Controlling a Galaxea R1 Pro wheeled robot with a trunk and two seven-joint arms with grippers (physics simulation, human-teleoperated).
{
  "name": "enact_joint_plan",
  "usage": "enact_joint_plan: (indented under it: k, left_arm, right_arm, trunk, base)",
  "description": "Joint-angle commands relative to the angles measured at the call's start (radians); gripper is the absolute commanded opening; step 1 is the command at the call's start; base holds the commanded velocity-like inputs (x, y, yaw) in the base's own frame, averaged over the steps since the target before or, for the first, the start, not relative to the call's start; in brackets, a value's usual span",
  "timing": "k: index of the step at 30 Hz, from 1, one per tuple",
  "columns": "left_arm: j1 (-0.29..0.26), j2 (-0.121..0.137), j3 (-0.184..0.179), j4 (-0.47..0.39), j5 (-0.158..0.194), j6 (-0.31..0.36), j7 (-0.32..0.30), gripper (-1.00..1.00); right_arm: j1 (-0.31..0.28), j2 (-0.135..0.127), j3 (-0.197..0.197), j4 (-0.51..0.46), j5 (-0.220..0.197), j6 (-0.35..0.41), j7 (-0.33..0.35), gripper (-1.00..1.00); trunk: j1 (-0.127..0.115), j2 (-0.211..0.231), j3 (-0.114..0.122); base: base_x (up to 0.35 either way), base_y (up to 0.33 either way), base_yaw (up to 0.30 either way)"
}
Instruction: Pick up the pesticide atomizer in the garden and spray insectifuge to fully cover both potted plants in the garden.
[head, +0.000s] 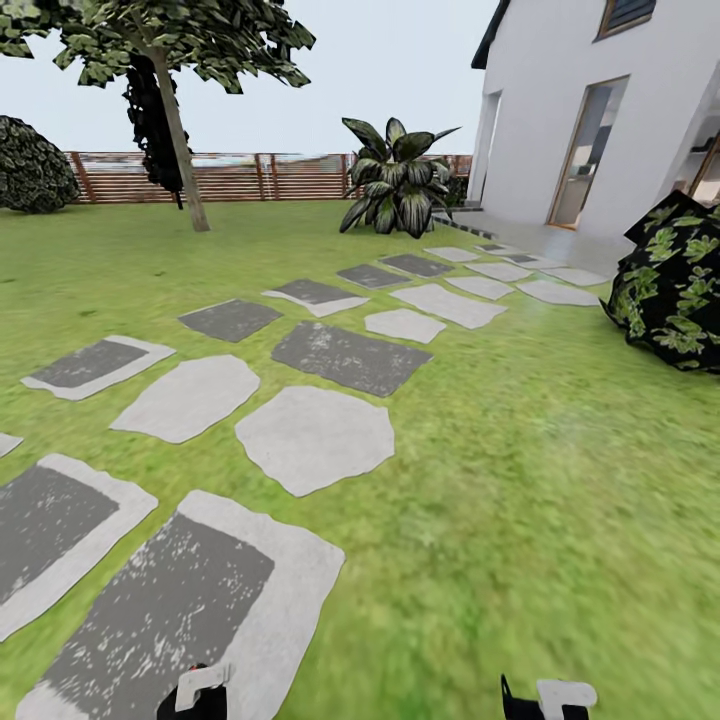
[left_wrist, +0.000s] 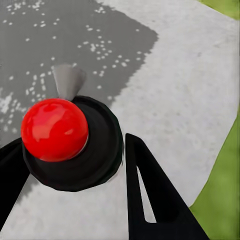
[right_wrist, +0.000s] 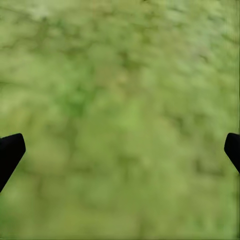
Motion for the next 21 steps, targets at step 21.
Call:
enact_joint_plan:
  k: [21]
  left_arm:
    - [0.0,-0.001,-0.001,0.001,0.004,-0.003,0.002,-1.0]
  right_arm:
    - [-0.001,0.0,-0.001,0.001,-0.001,-0.003,-0.004,1.0]
  trunk:
    - [-0.081,0.147,0.065]
  base:
    - [0.0,0.0,0.0]
